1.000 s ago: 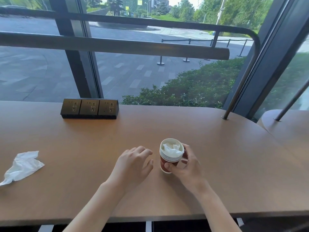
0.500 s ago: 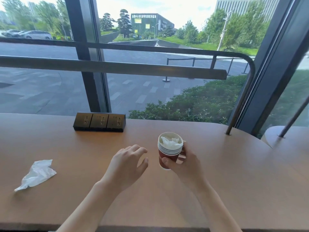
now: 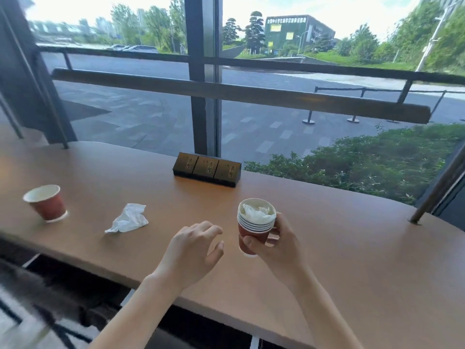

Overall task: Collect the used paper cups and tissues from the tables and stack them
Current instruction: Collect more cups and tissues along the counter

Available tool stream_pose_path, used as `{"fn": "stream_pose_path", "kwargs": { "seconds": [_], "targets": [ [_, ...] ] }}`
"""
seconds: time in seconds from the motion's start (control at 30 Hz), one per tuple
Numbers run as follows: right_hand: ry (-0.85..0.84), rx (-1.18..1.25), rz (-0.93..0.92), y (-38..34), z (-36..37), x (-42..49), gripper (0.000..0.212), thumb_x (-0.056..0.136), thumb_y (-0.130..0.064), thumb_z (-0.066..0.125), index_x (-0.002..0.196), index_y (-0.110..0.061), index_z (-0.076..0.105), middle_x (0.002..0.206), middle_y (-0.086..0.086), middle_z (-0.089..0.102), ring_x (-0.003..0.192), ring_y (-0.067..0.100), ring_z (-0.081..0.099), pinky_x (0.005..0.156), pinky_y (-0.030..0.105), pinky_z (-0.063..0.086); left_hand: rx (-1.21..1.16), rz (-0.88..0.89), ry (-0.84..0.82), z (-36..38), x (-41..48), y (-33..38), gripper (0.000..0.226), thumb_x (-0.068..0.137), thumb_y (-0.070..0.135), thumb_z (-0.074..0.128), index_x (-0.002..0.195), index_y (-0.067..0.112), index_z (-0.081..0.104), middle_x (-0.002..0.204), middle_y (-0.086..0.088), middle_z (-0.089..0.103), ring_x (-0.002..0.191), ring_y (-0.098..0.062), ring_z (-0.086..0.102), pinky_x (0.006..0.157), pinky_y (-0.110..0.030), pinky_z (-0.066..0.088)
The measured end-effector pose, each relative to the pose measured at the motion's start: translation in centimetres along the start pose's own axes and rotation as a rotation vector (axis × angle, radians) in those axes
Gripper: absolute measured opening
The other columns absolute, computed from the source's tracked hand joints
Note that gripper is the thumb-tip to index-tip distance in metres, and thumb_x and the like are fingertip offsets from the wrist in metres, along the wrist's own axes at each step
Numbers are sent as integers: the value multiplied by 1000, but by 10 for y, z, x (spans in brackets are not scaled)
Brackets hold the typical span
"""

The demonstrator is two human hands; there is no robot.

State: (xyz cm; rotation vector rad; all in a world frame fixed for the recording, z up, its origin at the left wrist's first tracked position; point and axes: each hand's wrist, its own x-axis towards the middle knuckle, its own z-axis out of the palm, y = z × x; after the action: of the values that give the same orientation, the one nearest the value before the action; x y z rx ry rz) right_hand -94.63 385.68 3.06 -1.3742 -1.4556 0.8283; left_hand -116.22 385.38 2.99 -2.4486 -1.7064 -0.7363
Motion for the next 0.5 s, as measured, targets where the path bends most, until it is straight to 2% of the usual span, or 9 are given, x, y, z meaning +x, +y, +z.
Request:
{"fn": "stream_pose_path", "kwargs": {
  "seconds": [0.13, 0.27, 0.4, 0.5],
  "targets": [
    [-172, 42, -67, -12, 23, 1, 57, 64, -35, 88, 114, -41, 62, 103, -24, 73, 99, 1, 69, 86, 38, 62, 56, -194, 30, -24, -36, -7, 30, 91, 42, 50, 109, 26, 68, 104, 15, 67, 87, -9, 65, 79, -29, 52],
    [-380, 90, -117, -16, 62, -23, 61, 64, -45, 83, 120, -41, 60, 109, -23, 73, 101, 1, 69, 87, 31, 59, 159, -393, 8, -46, -97, -14, 38, 88, 45, 42, 105, 25, 69, 102, 13, 68, 87, -11, 66, 81, -35, 53],
    [-558, 150, -151, -34, 110, -61, 50, 74, -31, 88, 115, -39, 59, 105, -30, 71, 98, -5, 68, 85, 20, 55, 232, -597, 53, -88, -166, -26, 26, 90, 38, 55, 108, 26, 69, 106, 13, 68, 91, -13, 65, 79, -28, 47],
    [-686, 170, -200, -59, 144, -88, 53, 76, -30, 88, 119, -38, 59, 106, -30, 71, 97, -4, 69, 83, 19, 54, 290, -706, 75, -120, -213, -36, 28, 92, 40, 52, 110, 27, 67, 107, 14, 67, 94, -13, 64, 78, -27, 46]
  ]
}}
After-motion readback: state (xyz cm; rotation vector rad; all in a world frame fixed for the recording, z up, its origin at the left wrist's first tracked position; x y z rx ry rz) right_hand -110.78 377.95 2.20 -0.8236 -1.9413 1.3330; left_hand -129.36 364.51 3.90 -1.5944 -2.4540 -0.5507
